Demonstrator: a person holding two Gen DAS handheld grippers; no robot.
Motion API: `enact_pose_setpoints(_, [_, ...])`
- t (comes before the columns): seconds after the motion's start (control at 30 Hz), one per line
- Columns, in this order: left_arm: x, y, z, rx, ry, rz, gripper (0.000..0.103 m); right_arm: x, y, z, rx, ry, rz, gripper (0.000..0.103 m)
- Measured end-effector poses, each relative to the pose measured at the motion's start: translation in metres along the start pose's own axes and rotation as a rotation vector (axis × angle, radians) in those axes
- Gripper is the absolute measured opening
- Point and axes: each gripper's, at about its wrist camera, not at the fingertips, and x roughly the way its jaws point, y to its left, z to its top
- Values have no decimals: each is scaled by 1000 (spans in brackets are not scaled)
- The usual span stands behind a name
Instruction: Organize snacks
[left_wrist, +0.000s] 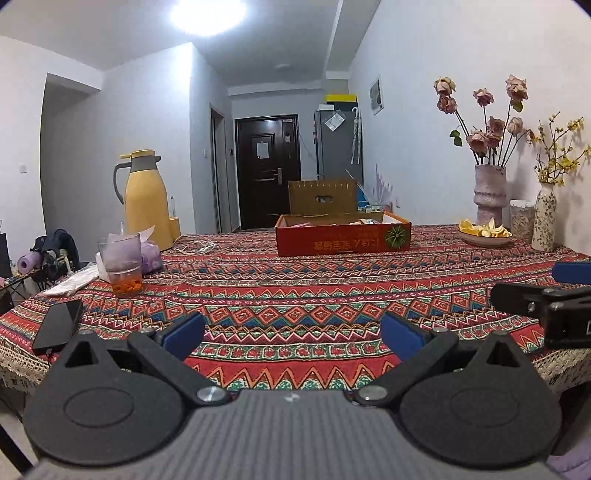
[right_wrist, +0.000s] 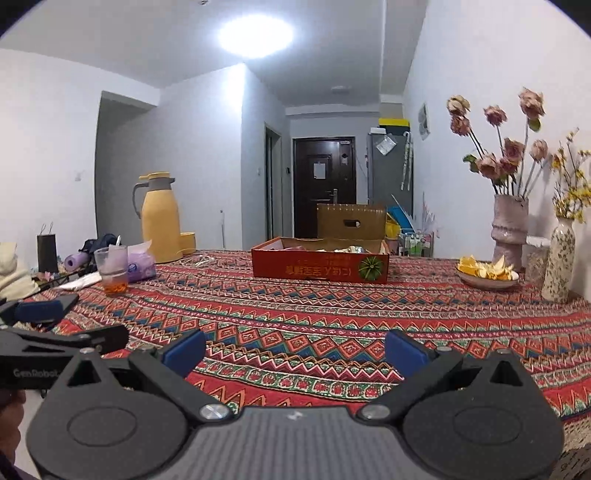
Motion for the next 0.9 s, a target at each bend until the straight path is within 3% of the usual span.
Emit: enact_pose_setpoints(0.9, [0,-1,1,7,5,-8,103,5,-5,-1,24,35,-4,103])
